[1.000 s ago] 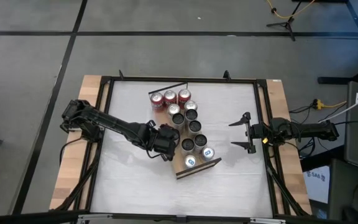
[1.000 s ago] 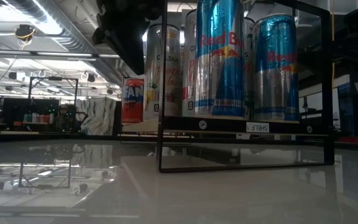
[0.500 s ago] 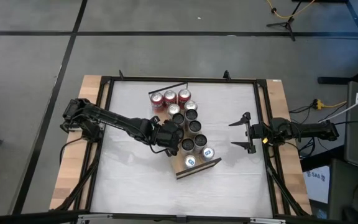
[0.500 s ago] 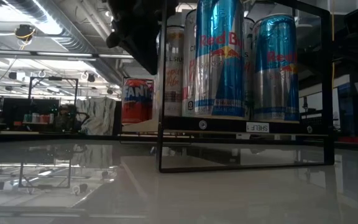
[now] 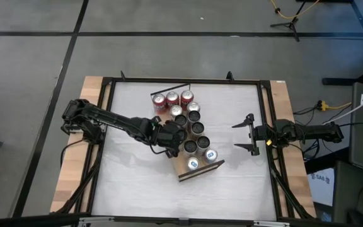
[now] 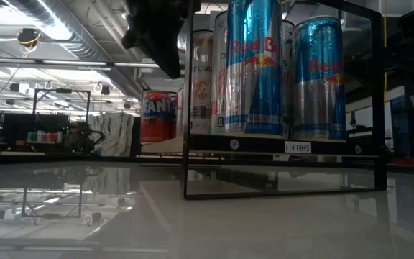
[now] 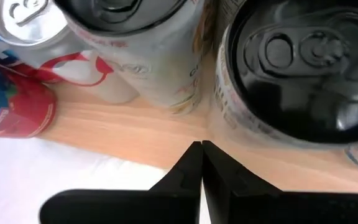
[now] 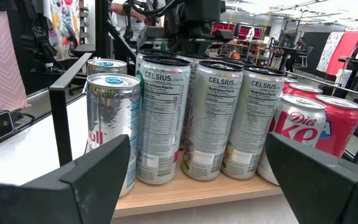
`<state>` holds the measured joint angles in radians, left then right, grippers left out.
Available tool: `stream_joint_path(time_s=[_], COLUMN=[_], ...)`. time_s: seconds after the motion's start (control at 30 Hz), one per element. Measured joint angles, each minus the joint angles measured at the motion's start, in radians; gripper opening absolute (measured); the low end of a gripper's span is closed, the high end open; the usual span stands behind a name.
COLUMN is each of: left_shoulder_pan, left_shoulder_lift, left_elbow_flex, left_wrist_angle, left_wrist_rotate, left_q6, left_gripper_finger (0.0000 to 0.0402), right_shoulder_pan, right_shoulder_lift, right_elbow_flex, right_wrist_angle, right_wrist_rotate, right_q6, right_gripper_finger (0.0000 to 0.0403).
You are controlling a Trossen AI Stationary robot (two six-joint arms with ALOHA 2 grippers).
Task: Place canned beverage on shelf
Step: Align the yellow soda can with the other yellow soda can, then return to Home Position
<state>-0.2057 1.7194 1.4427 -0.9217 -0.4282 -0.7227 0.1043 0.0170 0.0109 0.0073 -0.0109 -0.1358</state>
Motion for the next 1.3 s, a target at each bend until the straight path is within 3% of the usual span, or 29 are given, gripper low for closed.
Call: stream_joint_path(time_s=[0.37,0.87,1.3], left_shoulder_pan=[-0.058,-0.024,-0.042], left_shoulder_lift=[0.000,0.000,-0.055], left_elbow_flex=[-0.004,-0.073,-0.079], left_wrist_angle=[-0.044,0.216,0.173], left_wrist_rotate=[-0.001,0.000,0.011], left_q6=[-0.087,-0.052,-0.028], left_gripper_finger=[0.0000,0.0000,0.0000], right_shoulder_pan=[0.000,0.000,0.000], right_shoulder_lift=[0.000,0.000,0.000], right_elbow_flex=[0.000,0.000,0.000], right_wrist_angle=[0.000,0.000,0.000], right_wrist_rotate=[0.000,0.000,0.000], right_q6=[0.000,0.000,0.000], right_gripper_finger=[0.0367,0.0367,0.0367])
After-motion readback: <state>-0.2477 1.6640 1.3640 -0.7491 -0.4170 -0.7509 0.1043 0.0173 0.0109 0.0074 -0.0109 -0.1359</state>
